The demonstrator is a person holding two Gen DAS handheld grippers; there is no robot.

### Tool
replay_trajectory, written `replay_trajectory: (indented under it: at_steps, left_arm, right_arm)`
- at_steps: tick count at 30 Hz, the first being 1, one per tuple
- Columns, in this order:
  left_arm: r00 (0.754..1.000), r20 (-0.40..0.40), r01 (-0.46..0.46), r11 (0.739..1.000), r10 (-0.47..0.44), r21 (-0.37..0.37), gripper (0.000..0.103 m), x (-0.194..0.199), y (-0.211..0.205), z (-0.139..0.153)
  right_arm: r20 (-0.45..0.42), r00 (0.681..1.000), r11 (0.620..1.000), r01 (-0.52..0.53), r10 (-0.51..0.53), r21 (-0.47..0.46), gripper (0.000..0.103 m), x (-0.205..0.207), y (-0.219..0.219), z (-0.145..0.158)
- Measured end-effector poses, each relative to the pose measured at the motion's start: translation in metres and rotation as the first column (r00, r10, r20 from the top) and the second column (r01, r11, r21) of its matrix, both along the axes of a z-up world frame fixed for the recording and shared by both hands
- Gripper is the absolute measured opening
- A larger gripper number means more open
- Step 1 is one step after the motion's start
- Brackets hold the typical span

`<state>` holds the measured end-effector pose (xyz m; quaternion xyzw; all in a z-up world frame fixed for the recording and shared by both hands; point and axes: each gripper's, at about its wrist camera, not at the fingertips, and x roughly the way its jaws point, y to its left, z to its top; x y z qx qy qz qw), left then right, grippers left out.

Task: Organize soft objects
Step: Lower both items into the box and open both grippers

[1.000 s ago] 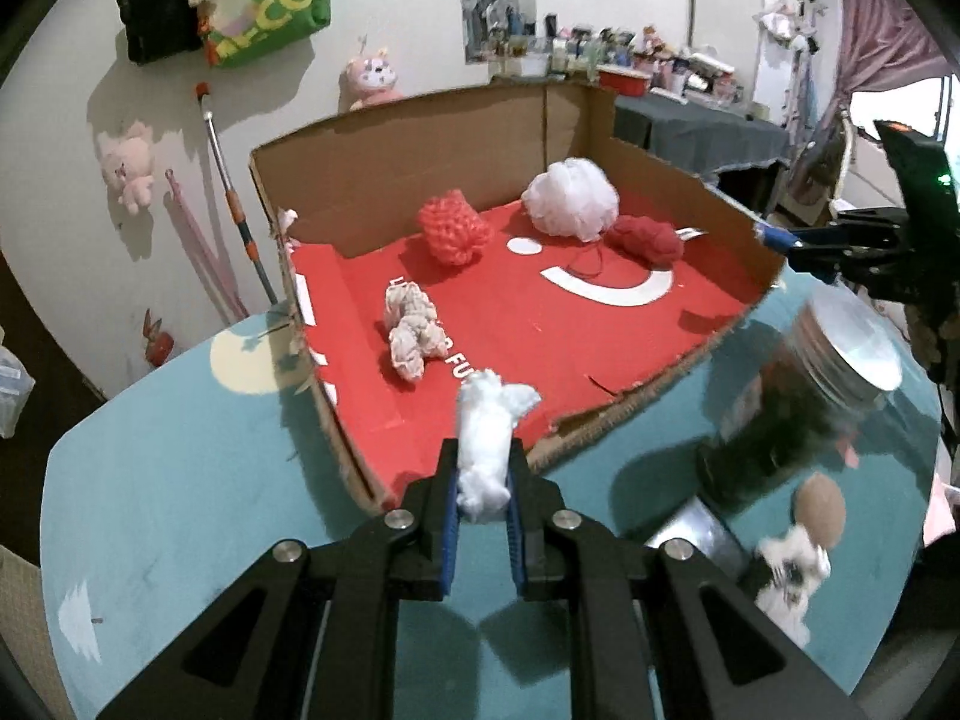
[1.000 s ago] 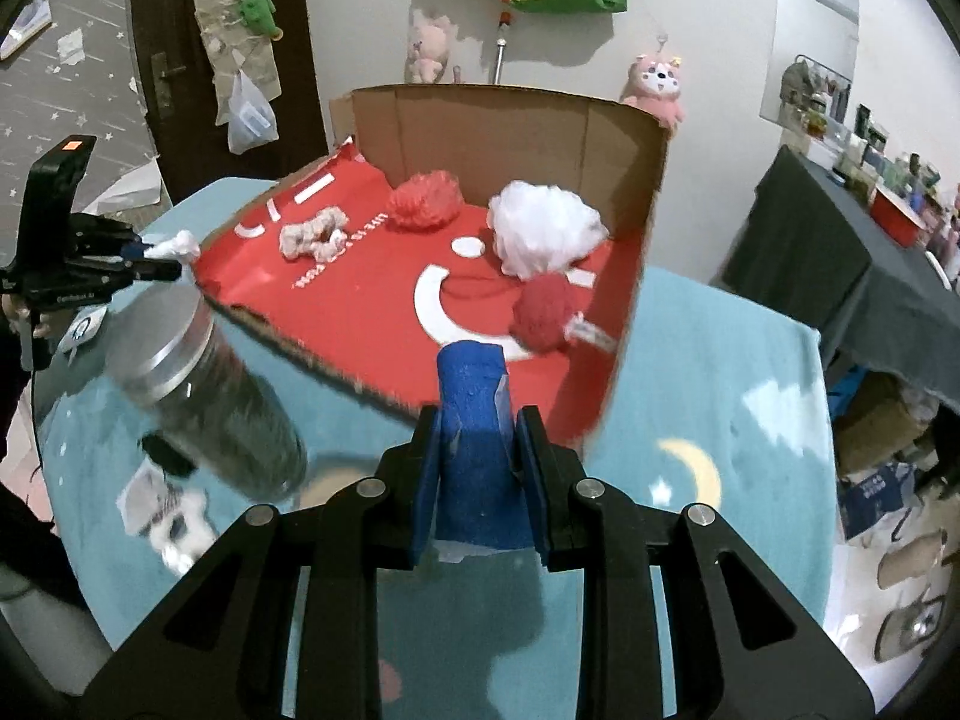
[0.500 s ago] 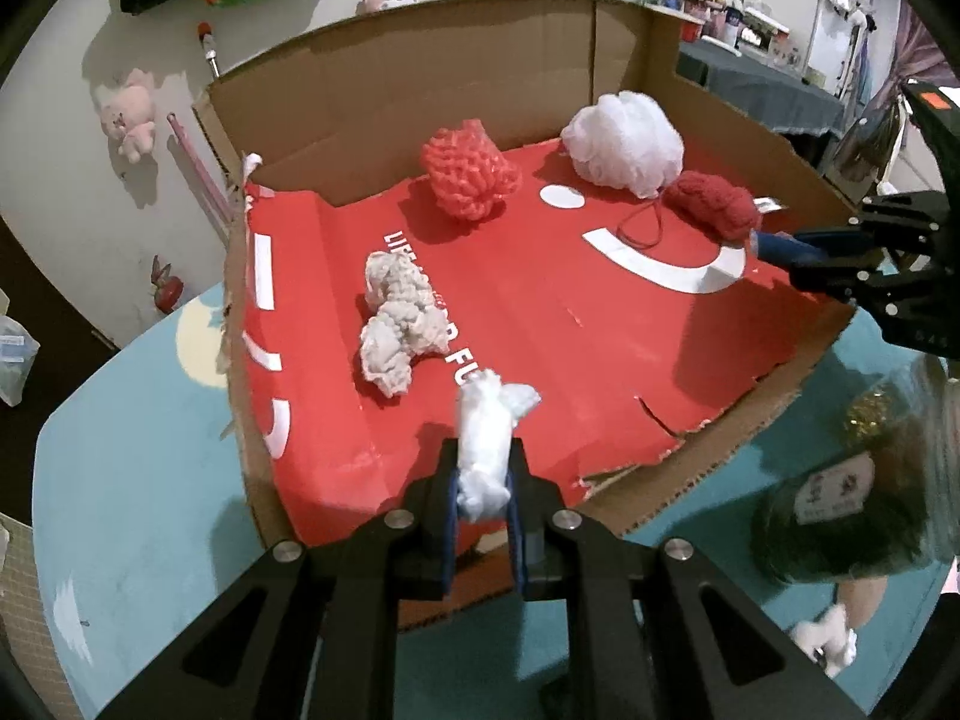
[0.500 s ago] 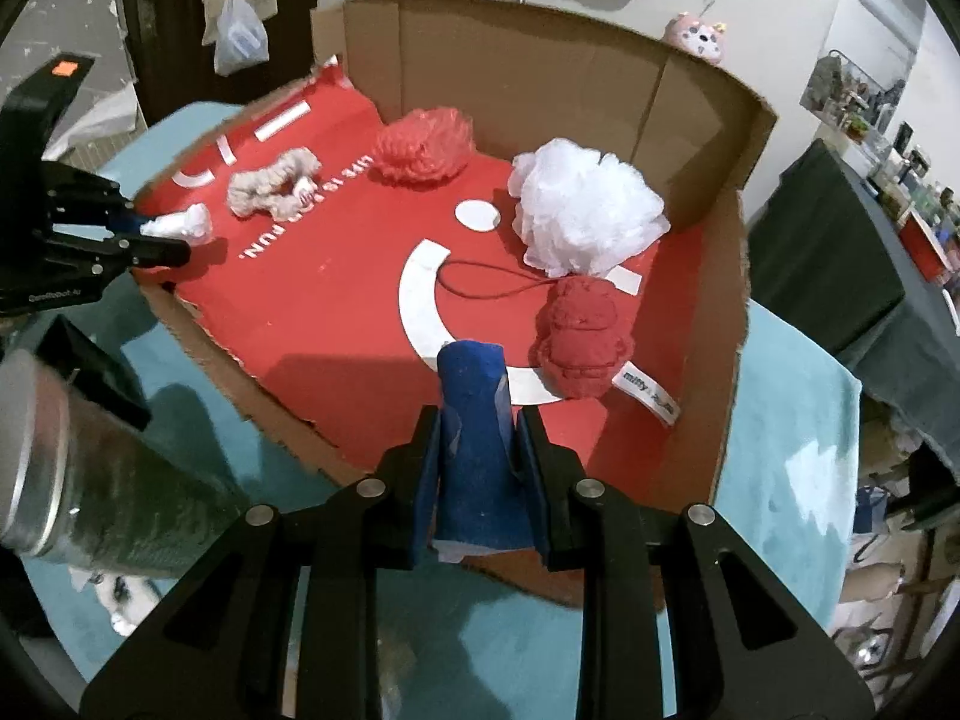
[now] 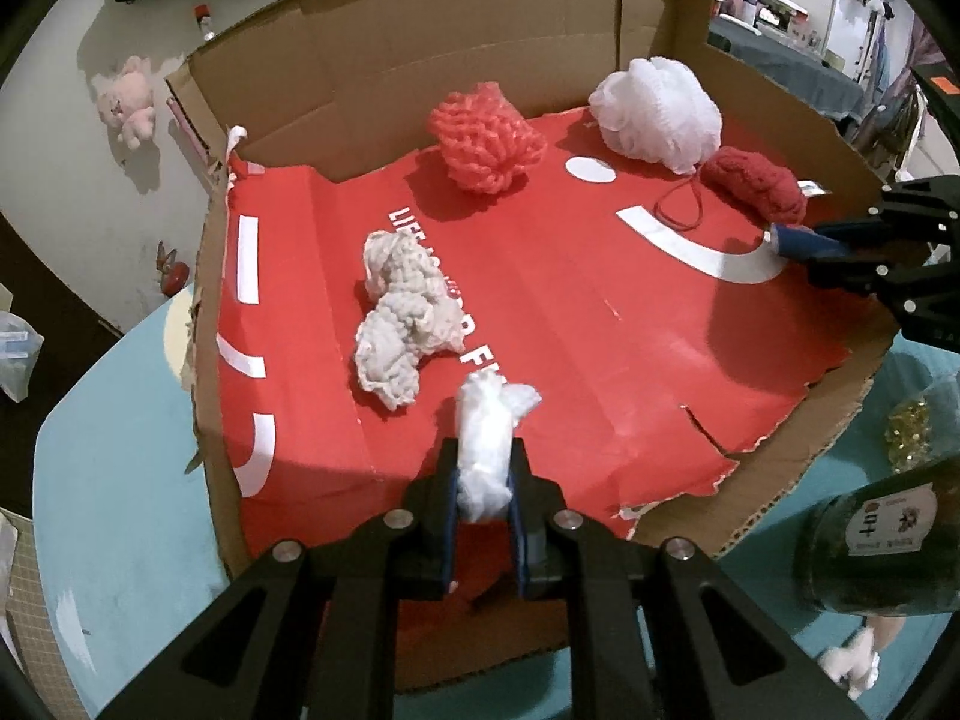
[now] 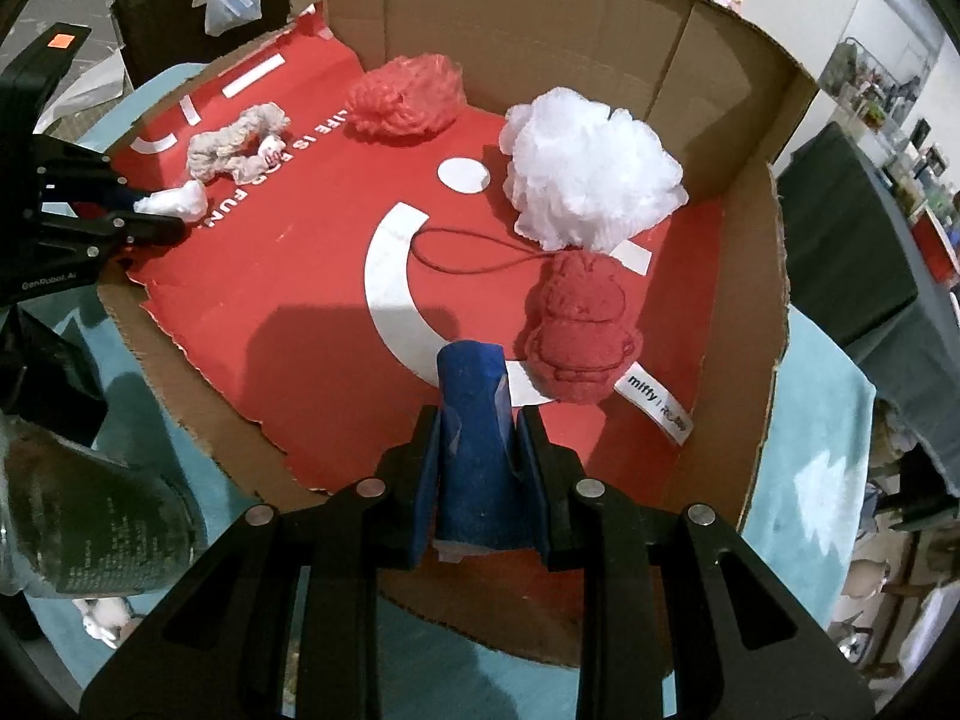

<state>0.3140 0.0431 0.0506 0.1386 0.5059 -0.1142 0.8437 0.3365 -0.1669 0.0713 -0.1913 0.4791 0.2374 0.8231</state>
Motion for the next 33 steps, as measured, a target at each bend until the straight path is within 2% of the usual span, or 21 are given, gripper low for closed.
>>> replay_trajectory:
  at_steps: [10, 15, 19, 21, 23, 25, 28, 29, 32, 33]
  left_arm:
    - [1.000, 0.000, 0.003, 1.000, -0.003, -0.005, 0.016, 0.001, -0.001, -0.001]
    - [1.000, 0.002, 0.000, 1.000, 0.000, -0.006, 0.020, 0.002, -0.001, -0.001]
    - [1.000, 0.009, 0.007, 1.000, -0.007, 0.003, 0.025, 0.001, -0.004, -0.001]
    - [1.000, 0.009, 0.009, 1.000, -0.009, -0.008, 0.029, 0.001, -0.004, 0.001]
    - [1.000, 0.014, 0.020, 0.999, -0.020, -0.031, 0.042, -0.001, -0.005, 0.004]
    - [0.999, 0.038, 0.031, 0.999, -0.030, -0.029, 0.051, -0.005, -0.007, 0.009]
    - [0.997, 0.071, 0.041, 0.998, -0.038, -0.040, 0.055, -0.012, -0.009, 0.019]
    - [0.996, 0.077, 0.039, 0.998, -0.035, -0.045, 0.056, -0.014, -0.009, 0.023]
    - [0.993, 0.112, 0.031, 0.998, -0.025, -0.060, 0.063, -0.024, -0.007, 0.035]
    - [0.992, 0.124, 0.027, 0.997, -0.019, -0.065, 0.064, -0.027, -0.008, 0.040]
  right_arm:
    - [-0.005, 1.000, 1.000, -0.002, 0.002, -0.029, 0.024, 0.007, 0.004, -0.005]
    - [0.004, 1.000, 0.997, -0.007, 0.007, -0.072, 0.025, 0.009, 0.010, -0.010]
    - [0.003, 1.000, 0.997, -0.006, 0.006, -0.072, 0.025, 0.010, 0.011, -0.011]
    - [0.006, 1.000, 0.997, -0.008, 0.009, -0.077, 0.025, 0.010, 0.012, -0.012]
    - [0.007, 1.000, 0.997, -0.007, 0.008, -0.083, 0.025, 0.010, 0.013, -0.012]
    - [0.005, 1.000, 0.997, -0.008, 0.008, -0.079, 0.026, 0.010, 0.012, -0.012]
    - [-0.001, 1.000, 0.998, -0.006, 0.006, -0.061, 0.032, 0.007, 0.011, -0.009]
    - [0.002, 1.000, 0.998, -0.006, 0.007, -0.055, 0.040, 0.005, 0.010, -0.007]
    - [0.020, 1.000, 0.999, -0.015, 0.016, -0.031, 0.057, -0.001, 0.012, 0.002]
    - [0.047, 0.999, 0.999, -0.008, 0.010, -0.039, 0.059, -0.004, 0.014, 0.007]
